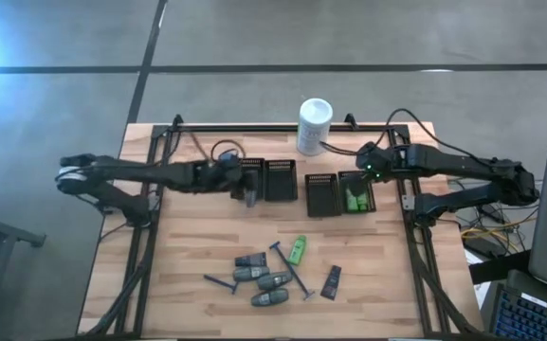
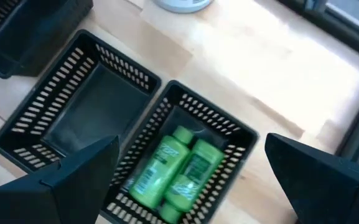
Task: Pick & Place Travel size toiletries
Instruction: Put the black deodorant into the left black bin
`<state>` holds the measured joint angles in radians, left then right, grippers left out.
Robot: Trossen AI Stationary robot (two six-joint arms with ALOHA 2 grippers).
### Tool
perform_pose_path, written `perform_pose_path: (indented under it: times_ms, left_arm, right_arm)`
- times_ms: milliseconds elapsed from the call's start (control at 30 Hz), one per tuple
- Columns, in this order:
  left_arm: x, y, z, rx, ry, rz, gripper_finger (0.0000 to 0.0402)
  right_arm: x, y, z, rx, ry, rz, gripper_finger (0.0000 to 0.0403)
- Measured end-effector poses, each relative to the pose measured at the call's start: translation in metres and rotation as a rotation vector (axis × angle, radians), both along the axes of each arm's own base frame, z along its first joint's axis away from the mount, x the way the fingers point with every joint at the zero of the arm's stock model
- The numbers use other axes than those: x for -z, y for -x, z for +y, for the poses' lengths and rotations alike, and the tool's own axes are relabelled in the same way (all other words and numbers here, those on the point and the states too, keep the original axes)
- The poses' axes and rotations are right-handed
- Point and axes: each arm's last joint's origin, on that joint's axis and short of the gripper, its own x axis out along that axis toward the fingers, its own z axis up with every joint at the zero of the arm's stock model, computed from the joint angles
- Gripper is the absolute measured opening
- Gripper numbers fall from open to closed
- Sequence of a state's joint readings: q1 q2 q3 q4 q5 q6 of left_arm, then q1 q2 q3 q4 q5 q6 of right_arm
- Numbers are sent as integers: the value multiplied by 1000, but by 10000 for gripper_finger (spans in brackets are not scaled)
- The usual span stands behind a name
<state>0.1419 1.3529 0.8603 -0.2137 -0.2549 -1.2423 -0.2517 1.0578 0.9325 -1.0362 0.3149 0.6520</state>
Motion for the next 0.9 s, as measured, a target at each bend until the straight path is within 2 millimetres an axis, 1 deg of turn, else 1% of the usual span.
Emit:
perform_pose_path:
  times_ms: [100, 233, 367, 467, 600, 800, 833, 900]
  left_arm:
    - [4, -14, 12, -10, -10, 79, 207]
    - [14, -34, 25, -8, -15, 173, 207]
    - [30, -45, 38, -7, -17, 273, 207]
    - [40, -48, 47, -11, -12, 335, 207]
    - [46, -47, 52, -4, -11, 394, 207]
    - [45, -44, 53, 17, -26, 416, 207]
    - [45, -44, 53, 17, -26, 415, 214]
    - [45, -44, 53, 16, -24, 418, 247]
  right_arm:
    - [-4, 7, -2, -12, 18, -7, 400]
    - [-9, 14, -1, -37, 39, -25, 400]
    - [-11, 17, 0, -38, 45, -42, 400]
    - [-12, 18, 0, -38, 46, -48, 400]
    - [-12, 18, 0, -33, 43, -49, 400]
    - [-12, 18, 0, -4, 31, -63, 400]
    - [-12, 18, 0, 2, 28, -66, 400]
    - [-12, 18, 0, 12, 25, -70, 400]
